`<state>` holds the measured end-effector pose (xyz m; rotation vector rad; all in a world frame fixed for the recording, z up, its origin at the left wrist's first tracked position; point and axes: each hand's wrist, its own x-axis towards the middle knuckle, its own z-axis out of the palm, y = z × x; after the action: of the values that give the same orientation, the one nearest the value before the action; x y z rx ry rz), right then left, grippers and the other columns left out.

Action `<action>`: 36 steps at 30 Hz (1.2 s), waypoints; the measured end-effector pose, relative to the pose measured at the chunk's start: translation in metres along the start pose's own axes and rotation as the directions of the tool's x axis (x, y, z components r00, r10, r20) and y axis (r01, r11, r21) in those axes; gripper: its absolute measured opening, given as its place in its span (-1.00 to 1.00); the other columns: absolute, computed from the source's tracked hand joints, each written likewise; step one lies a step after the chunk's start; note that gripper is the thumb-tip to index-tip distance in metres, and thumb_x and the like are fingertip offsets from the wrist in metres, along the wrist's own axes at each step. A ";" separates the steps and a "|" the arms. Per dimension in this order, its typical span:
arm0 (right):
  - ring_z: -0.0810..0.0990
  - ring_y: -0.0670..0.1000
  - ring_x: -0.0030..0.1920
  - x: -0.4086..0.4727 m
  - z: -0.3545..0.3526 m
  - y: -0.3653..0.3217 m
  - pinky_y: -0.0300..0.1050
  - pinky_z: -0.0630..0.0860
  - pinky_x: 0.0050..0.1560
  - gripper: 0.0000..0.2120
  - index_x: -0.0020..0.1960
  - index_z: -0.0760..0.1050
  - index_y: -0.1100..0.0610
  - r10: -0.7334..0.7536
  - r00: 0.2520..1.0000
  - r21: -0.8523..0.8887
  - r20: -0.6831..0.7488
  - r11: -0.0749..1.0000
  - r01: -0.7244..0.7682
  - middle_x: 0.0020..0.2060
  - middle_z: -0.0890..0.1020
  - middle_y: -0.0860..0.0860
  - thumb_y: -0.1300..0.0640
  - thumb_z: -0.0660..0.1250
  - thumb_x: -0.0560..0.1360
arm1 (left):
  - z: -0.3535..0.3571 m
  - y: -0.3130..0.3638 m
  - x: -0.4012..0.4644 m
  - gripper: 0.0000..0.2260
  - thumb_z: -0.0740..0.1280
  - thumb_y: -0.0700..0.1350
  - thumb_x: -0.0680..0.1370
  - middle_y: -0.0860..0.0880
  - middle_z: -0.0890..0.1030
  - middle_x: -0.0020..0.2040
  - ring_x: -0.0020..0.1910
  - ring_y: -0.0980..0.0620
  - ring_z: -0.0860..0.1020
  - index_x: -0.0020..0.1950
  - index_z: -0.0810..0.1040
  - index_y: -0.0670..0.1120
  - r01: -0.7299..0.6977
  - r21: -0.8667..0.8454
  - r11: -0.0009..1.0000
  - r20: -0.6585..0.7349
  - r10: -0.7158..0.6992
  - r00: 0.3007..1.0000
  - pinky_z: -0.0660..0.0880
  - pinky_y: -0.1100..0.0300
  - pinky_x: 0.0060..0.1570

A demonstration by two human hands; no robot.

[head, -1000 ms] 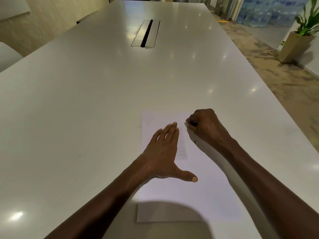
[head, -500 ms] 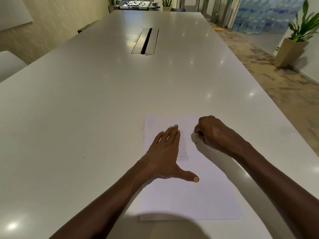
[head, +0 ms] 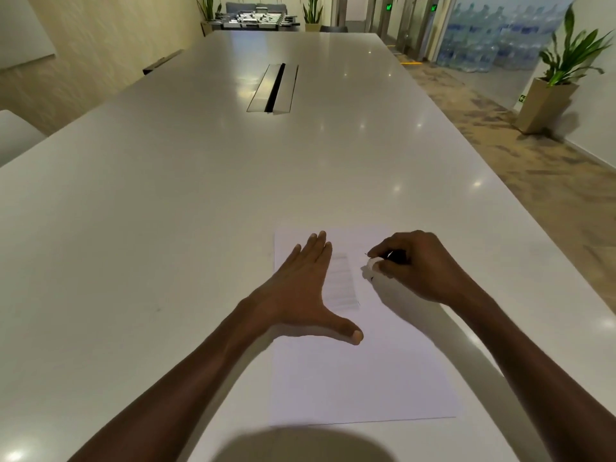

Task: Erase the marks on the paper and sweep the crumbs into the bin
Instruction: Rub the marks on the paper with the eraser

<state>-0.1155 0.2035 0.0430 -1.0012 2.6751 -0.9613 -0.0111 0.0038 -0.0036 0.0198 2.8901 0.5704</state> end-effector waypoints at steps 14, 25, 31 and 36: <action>0.57 -0.06 -0.35 -0.035 0.044 -0.008 -0.08 0.53 -0.28 -0.90 -0.28 0.65 0.17 -0.201 0.980 -0.098 0.005 0.975 0.200 -0.40 0.63 0.01 0.31 0.38 0.35 | 0.016 -0.002 -0.003 0.39 0.17 0.70 0.10 -0.01 -0.40 0.58 0.54 0.06 -0.40 0.59 -0.30 -0.14 0.011 0.141 0.990 -0.056 -0.003 0.998 -0.20 -0.04 0.56; 0.63 -0.09 -0.33 -0.018 0.036 -0.007 -0.31 0.50 -0.29 -0.84 -0.20 0.71 0.15 -0.277 0.960 -0.120 0.028 0.953 0.279 -0.33 0.70 -0.01 0.33 0.40 0.33 | 0.015 -0.001 -0.001 0.42 0.17 0.71 0.08 -0.03 -0.41 0.57 0.54 0.04 -0.41 0.59 -0.32 -0.15 0.018 0.163 0.986 -0.037 -0.012 0.999 -0.21 -0.06 0.56; 0.60 -0.11 -0.35 -0.041 0.039 -0.007 -0.24 0.50 -0.34 -0.82 -0.22 0.70 0.14 -0.253 0.967 -0.085 0.027 0.963 0.254 -0.35 0.68 -0.03 0.36 0.40 0.30 | 0.016 -0.002 0.000 0.42 0.17 0.71 0.08 -0.02 -0.41 0.57 0.54 0.04 -0.41 0.59 -0.32 -0.15 0.019 0.172 0.985 -0.037 -0.013 0.999 -0.21 -0.05 0.56; 0.60 0.00 -0.36 -0.006 0.043 -0.001 -0.05 0.54 -0.31 -0.91 -0.30 0.65 0.23 -0.232 0.972 -0.111 -0.042 0.968 0.226 -0.40 0.66 0.08 0.35 0.39 0.33 | 0.014 -0.001 -0.001 0.41 0.18 0.70 0.09 -0.04 -0.40 0.58 0.54 0.03 -0.40 0.59 -0.31 -0.17 0.012 0.169 0.986 -0.032 -0.007 0.999 -0.23 -0.05 0.55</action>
<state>-0.0969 0.1842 0.0092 -1.3501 2.7235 -0.9051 -0.0076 0.0078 -0.0169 0.0218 2.9587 0.3245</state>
